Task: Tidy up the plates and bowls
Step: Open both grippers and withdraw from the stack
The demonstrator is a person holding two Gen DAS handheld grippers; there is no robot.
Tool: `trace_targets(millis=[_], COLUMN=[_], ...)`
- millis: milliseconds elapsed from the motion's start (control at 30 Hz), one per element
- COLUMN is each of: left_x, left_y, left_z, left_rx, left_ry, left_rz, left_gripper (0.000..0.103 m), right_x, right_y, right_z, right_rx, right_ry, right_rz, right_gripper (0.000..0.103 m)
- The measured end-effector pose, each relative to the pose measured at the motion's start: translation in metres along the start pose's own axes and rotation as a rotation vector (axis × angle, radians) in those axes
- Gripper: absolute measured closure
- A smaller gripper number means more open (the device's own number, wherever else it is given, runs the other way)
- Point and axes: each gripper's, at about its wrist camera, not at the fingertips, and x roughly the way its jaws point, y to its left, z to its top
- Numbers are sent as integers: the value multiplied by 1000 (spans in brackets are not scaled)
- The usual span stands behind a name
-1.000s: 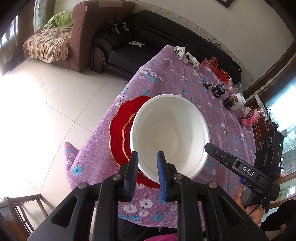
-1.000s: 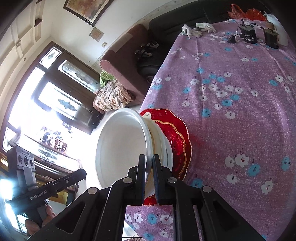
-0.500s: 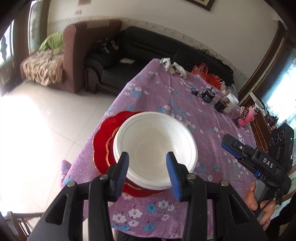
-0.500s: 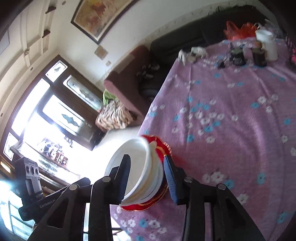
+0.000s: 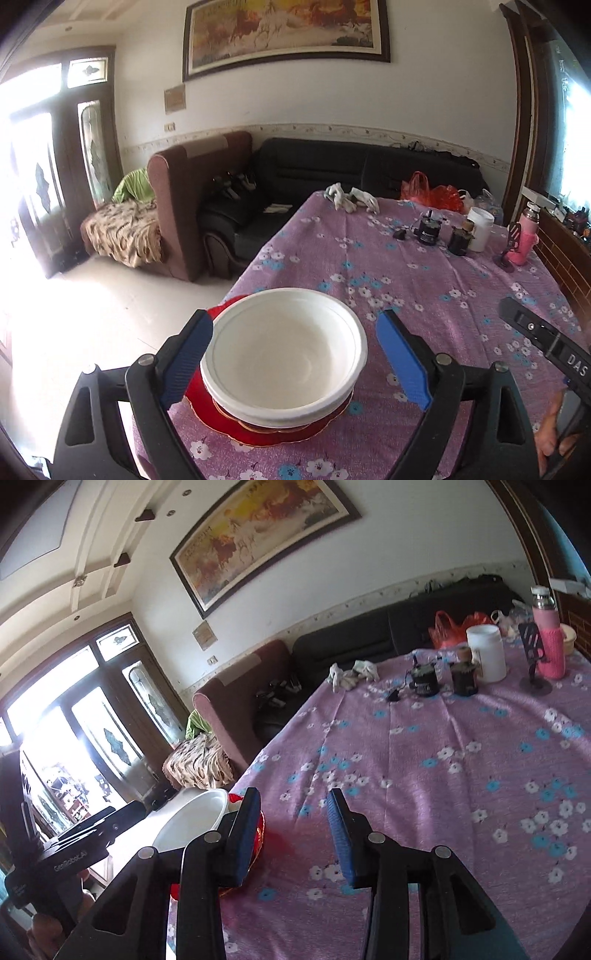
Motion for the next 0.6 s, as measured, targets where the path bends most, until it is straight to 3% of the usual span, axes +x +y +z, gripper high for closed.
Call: trace_targets(millis=[100,600], left_x=[-1,-4], left_y=[-2,18], left_z=[-3,-8], left_rx=[-13,-88], left_ry=[-11,-53], left_rz=[3,29], left_gripper=[3,0], right_x=[-7,6], right_y=[-4,3], right_z=[-3,-13], right_rx=[-5,-26], right_ry=[-24,0], right_rz=[17,48], right_gripper=[62,62])
